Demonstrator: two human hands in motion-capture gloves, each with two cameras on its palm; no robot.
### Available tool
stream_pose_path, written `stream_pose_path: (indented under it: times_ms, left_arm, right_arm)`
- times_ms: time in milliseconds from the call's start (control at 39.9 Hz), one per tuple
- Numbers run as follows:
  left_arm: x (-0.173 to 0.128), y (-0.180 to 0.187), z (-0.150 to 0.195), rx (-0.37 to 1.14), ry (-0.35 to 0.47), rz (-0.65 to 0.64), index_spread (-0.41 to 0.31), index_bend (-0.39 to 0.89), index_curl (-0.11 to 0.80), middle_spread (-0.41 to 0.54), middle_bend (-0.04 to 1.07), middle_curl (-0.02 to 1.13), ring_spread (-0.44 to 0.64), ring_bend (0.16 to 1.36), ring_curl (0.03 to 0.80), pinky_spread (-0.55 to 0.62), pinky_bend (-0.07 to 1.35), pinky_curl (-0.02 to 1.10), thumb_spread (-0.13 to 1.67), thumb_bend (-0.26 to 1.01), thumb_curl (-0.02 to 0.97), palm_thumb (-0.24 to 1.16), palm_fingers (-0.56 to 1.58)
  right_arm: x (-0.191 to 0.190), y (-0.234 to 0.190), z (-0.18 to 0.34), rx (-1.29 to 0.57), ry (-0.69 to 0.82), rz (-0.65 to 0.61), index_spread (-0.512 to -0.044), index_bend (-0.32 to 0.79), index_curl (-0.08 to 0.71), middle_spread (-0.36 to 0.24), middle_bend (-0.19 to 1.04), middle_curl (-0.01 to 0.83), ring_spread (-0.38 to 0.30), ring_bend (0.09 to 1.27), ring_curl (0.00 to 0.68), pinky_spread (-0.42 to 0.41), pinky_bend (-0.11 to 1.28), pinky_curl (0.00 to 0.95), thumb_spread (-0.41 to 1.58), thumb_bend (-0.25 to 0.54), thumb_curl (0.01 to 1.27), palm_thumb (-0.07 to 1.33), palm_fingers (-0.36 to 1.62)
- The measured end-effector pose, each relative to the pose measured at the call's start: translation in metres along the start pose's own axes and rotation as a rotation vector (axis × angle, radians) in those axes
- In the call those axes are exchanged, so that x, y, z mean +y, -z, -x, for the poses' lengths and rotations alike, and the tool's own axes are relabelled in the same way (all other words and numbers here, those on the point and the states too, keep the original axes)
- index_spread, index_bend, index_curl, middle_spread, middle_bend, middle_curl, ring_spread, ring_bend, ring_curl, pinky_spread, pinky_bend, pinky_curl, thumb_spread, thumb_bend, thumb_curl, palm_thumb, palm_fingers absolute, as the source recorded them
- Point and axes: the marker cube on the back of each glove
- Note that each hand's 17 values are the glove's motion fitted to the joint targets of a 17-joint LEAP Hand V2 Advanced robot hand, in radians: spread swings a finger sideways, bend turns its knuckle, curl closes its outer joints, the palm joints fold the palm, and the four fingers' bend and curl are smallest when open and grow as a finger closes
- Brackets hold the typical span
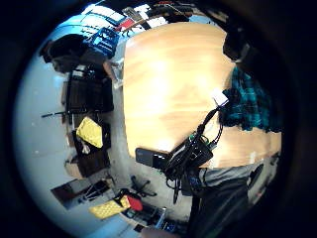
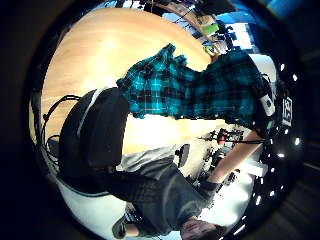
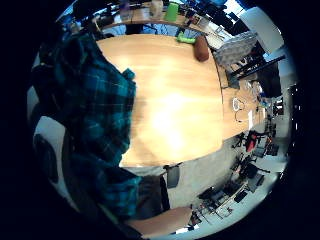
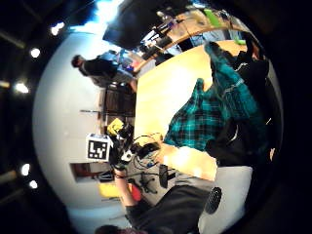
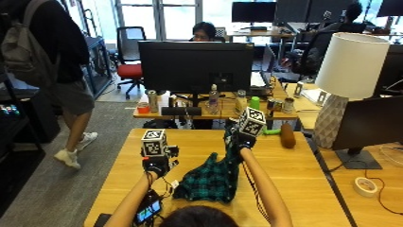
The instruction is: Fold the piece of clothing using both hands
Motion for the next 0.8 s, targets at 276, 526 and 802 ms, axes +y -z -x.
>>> stream_pose_path:
  times_ms: [276, 526, 802]
  left_arm:
    - [0.008, 0.009, 0.002, 0.003, 0.013, -0.025, -0.055, 0.1, 0.164, 0.117, 0.18, 0.34, 0.06, 0.76, 0.355, 0.0, 0.71, 0.39, 1.3, -0.01, 0.212, 0.25, 0.22]
    - [0.008, 0.005, 0.004, -0.002, 0.009, 0.002, -0.079, 0.1, 0.169, 0.093, 0.19, 0.34, 0.05, 0.75, 0.35, -0.01, 0.69, 0.39, 1.27, -0.05, 0.185, 0.11, 0.27]
    - [-0.002, 0.009, -0.005, 0.046, -0.006, 0.015, -0.099, 0.09, 0.169, 0.062, 0.19, 0.36, 0.04, 0.74, 0.349, -0.02, 0.67, 0.39, 1.25, -0.03, 0.168, -0.01, 0.3]
  right_arm:
    - [0.003, -0.087, 0.064, -0.276, 0.082, 0.262, -0.208, 0.05, 0.214, -0.11, 0.44, 0.527, -0.224, 0.8, 0.484, -0.318, 0.68, 0.44, 0.34, -0.041, 0.77, 0.99, 1.14]
    - [0.045, -0.135, 0.108, -0.293, 0.053, 0.383, -0.195, 0.04, 0.177, -0.059, 0.28, 0.473, -0.17, 0.7, 0.45, -0.296, 0.7, 0.42, 0.56, -0.03, 0.75, 0.92, 1.04]
    - [0.048, -0.119, 0.096, -0.224, 0.046, 0.35, -0.182, 0.04, 0.154, -0.033, 0.23, 0.461, -0.139, 0.64, 0.432, -0.241, 0.68, 0.402, 0.72, -0.019, 0.73, 0.94, 1.05]
